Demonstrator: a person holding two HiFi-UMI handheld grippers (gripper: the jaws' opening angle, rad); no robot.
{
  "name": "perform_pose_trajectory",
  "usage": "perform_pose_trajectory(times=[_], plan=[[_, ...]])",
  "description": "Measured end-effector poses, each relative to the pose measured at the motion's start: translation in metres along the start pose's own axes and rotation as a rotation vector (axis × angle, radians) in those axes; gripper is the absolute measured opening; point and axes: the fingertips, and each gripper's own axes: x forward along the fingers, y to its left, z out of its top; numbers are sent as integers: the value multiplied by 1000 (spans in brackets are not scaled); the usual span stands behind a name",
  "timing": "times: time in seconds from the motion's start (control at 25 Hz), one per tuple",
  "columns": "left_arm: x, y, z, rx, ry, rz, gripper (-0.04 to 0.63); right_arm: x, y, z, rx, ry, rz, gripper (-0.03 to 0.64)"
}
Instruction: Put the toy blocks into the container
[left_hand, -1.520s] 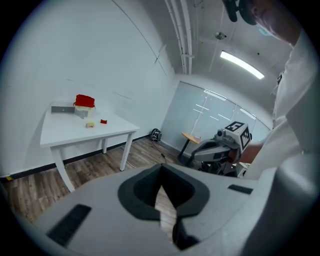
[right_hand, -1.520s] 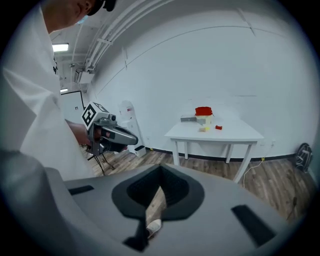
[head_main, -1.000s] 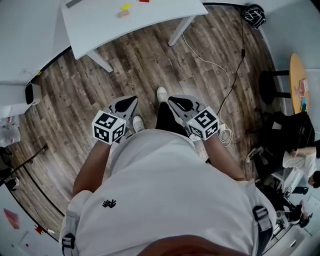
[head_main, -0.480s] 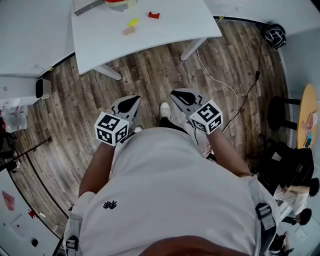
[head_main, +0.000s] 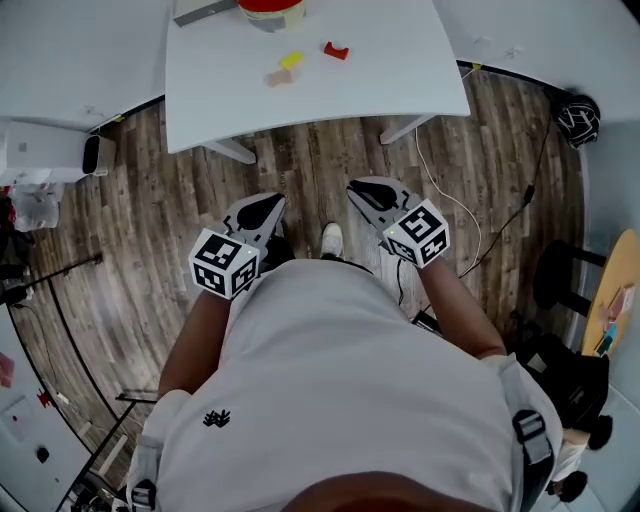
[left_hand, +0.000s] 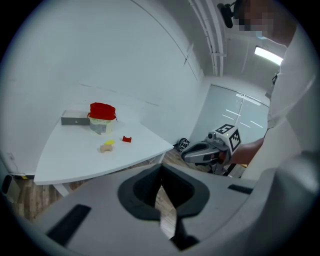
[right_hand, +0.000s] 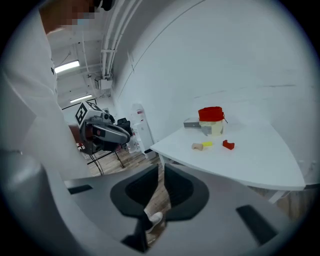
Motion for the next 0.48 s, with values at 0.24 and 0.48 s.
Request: perform_pose_trajectory(times=[0.24, 0.48], plan=[[4, 56, 22, -18, -27, -4, 8, 44, -33, 23, -33, 43, -35, 25], [3, 115, 50, -12, -37, -43, 8, 87, -70, 47, -75, 110, -114, 43]])
